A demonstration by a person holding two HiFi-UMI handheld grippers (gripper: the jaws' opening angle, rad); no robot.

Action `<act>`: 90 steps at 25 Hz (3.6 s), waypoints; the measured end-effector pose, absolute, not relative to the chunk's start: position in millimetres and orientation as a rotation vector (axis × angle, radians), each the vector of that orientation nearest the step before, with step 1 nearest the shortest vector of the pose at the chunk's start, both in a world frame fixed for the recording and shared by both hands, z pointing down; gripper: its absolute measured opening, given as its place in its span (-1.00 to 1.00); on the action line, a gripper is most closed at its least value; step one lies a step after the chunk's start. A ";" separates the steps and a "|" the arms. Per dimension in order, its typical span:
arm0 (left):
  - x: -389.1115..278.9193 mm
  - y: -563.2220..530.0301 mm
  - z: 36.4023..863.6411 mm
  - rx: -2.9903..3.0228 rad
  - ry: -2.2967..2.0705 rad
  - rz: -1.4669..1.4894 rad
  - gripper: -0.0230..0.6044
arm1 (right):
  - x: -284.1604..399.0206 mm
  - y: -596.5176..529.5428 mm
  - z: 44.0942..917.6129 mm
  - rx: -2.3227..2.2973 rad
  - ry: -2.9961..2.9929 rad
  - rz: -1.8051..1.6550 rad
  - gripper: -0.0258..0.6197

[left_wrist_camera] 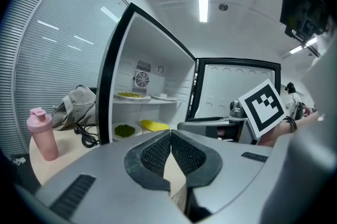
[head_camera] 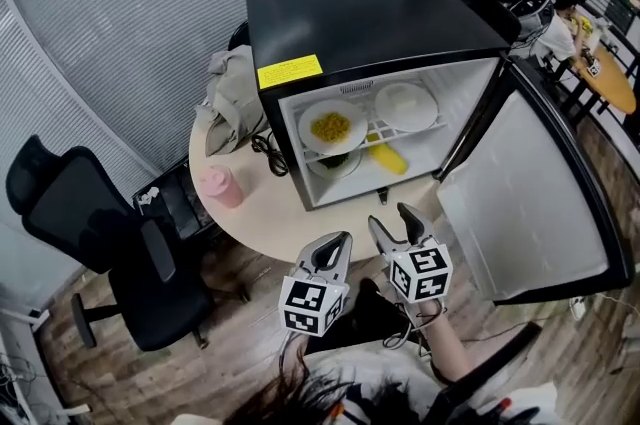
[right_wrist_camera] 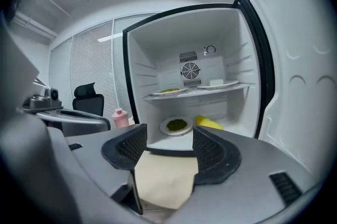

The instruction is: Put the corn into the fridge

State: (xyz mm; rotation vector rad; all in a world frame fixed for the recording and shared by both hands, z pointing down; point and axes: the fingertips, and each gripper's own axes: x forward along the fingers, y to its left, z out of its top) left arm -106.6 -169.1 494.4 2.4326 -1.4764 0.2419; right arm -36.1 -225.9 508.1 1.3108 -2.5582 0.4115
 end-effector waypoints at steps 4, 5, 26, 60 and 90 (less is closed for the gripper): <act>-103.6 -142.8 504.4 2.439 -1.432 0.260 -0.89 | -30.2 -194.1 514.1 1.335 -2.532 0.421 -0.07; -102.4 -137.5 505.9 2.441 -1.422 0.260 -0.89 | -28.6 -187.2 514.6 1.341 -2.525 0.420 -0.09; -66.3 -85.8 485.5 2.434 -1.473 0.194 -0.89 | -1.9 -114.5 477.3 1.305 -2.602 0.333 -0.78; 27.9 59.1 487.7 2.367 -1.621 0.284 -0.89 | 64.5 32.0 477.9 1.018 -2.719 0.277 -0.83; 30.8 75.2 480.4 2.356 -1.688 0.249 -0.89 | 71.2 44.7 477.9 0.969 -2.721 0.226 -0.84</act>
